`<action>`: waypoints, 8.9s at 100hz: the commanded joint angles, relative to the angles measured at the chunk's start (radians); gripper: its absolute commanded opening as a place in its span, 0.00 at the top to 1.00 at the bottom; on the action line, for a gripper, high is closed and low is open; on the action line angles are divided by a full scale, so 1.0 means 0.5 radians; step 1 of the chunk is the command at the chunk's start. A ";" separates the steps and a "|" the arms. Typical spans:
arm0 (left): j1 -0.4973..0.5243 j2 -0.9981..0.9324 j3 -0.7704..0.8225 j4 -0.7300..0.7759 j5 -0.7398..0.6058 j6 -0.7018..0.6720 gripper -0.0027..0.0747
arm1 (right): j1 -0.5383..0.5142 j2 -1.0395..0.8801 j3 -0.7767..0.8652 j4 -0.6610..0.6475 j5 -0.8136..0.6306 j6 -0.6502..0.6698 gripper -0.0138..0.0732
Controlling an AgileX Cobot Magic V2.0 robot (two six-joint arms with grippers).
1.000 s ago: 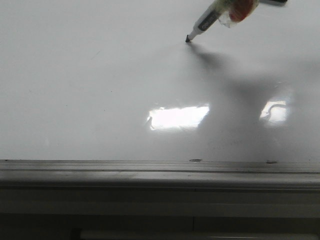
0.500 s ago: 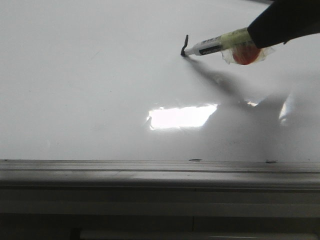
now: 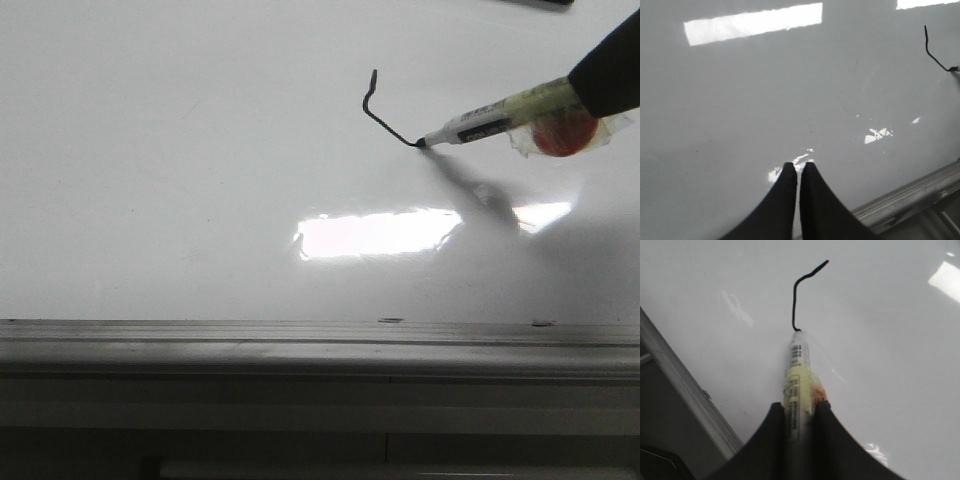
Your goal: Write number 0 on whiteboard
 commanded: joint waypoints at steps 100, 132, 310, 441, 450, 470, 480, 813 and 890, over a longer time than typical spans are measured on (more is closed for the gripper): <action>0.001 0.003 -0.076 -0.060 -0.021 -0.012 0.99 | -0.010 0.223 -0.273 -0.608 -0.158 0.605 0.90; 0.001 0.003 -0.076 -0.060 0.026 -0.012 0.99 | 0.066 0.242 -0.273 -0.538 -0.150 0.605 0.90; -0.372 0.293 -1.046 -0.148 1.436 0.733 0.48 | 1.266 0.502 -0.908 0.103 0.345 -0.070 0.90; -0.524 0.556 -0.845 -0.182 0.856 0.544 0.99 | 1.063 0.548 -1.128 -0.003 0.310 0.134 0.25; -0.524 0.556 -0.729 -0.196 0.530 0.398 0.99 | 0.954 0.436 -1.128 -0.049 0.310 0.211 0.21; -0.524 0.580 -0.486 -0.506 -0.200 0.228 0.99 | 0.771 0.138 -1.097 -0.299 0.385 0.468 0.50; -0.524 0.648 -0.423 -0.672 -0.422 0.228 0.99 | 0.751 0.002 -1.021 -0.376 0.459 0.503 0.84; -0.473 -0.705 0.529 0.741 -1.274 -0.500 0.99 | 0.751 -0.260 -0.266 -0.636 -0.261 0.643 0.92; 0.444 -1.141 0.856 1.026 -0.268 -1.022 0.99 | 0.751 -0.260 -0.266 -0.636 -0.257 0.643 0.92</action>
